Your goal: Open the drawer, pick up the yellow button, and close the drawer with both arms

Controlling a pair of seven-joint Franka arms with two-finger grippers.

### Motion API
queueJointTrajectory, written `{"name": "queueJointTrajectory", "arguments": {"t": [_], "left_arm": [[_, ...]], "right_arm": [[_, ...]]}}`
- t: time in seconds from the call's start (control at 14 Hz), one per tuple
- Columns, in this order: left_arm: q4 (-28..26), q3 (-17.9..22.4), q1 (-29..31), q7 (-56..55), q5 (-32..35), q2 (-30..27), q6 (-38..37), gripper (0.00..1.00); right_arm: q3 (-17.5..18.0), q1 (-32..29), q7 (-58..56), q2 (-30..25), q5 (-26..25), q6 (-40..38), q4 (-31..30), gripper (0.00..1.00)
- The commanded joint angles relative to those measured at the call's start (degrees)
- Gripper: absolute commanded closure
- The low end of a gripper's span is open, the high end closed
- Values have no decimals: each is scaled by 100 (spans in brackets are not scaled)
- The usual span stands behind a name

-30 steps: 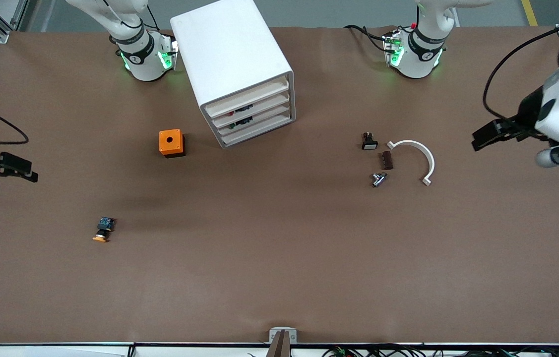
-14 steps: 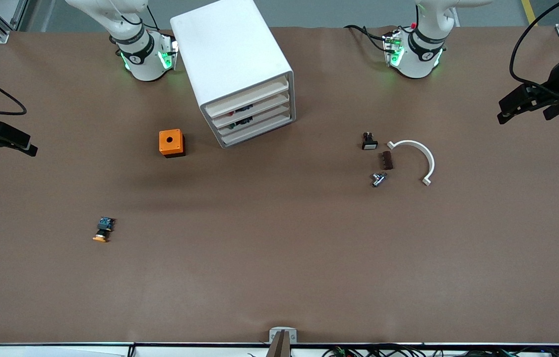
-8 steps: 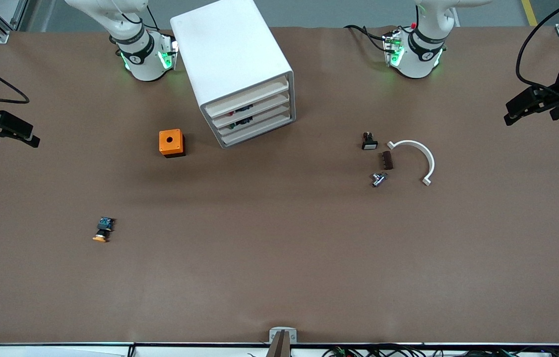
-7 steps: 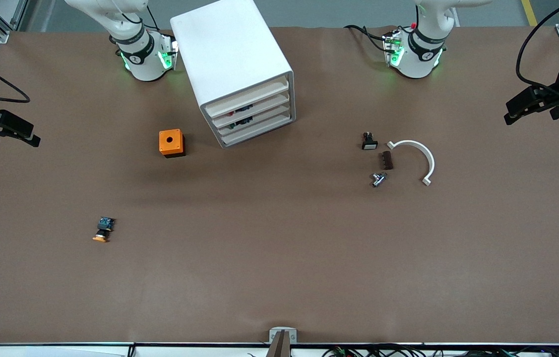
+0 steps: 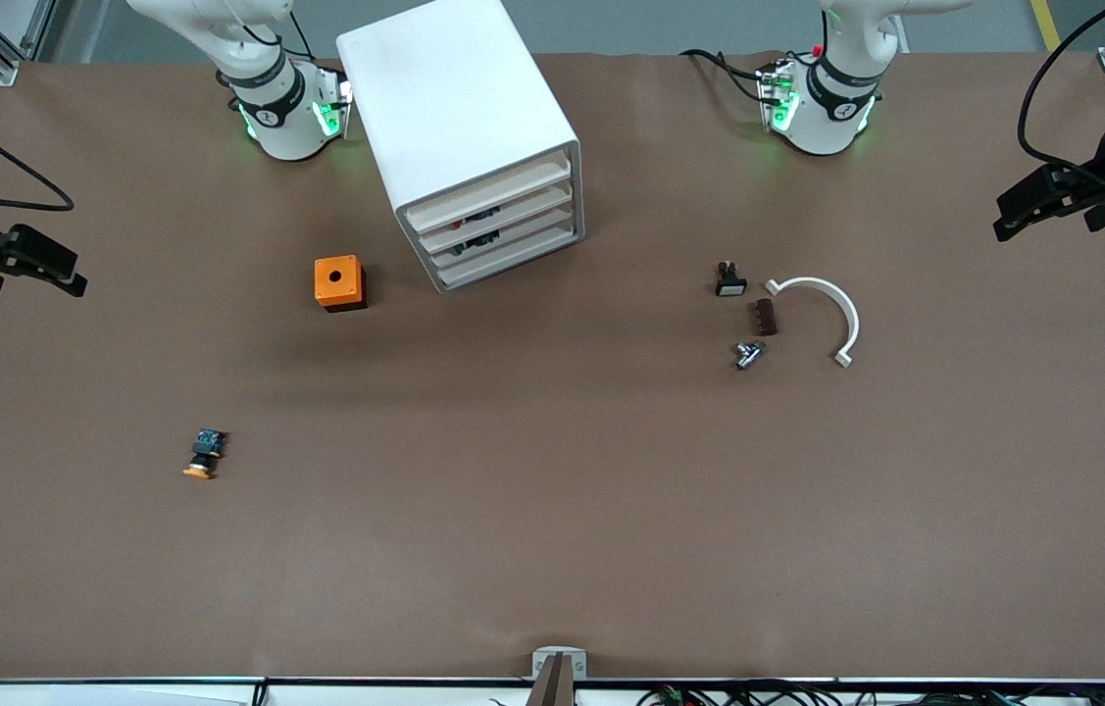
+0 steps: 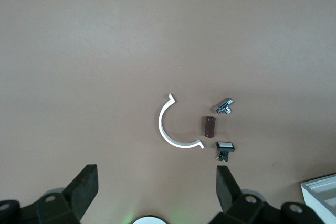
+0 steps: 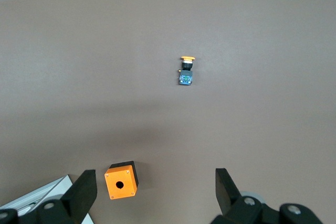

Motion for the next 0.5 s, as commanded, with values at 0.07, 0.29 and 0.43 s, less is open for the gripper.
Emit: {"name": "queueJointTrajectory", "arguments": {"t": [0.07,0.29,0.43], "left_arm": [[2,-90,-5,112,76,-71,-91,0],[-226,-99,21,130,76,-255,-74,0],[-315,-99,21,139,120,-300,-4,0]], "right_arm": [[-20,85,143,-128,-119,49,-113,0],[6,103,143,-128,-207,23,-104,0],[-3,68,143,-128,-207,14,-113,0]]}}
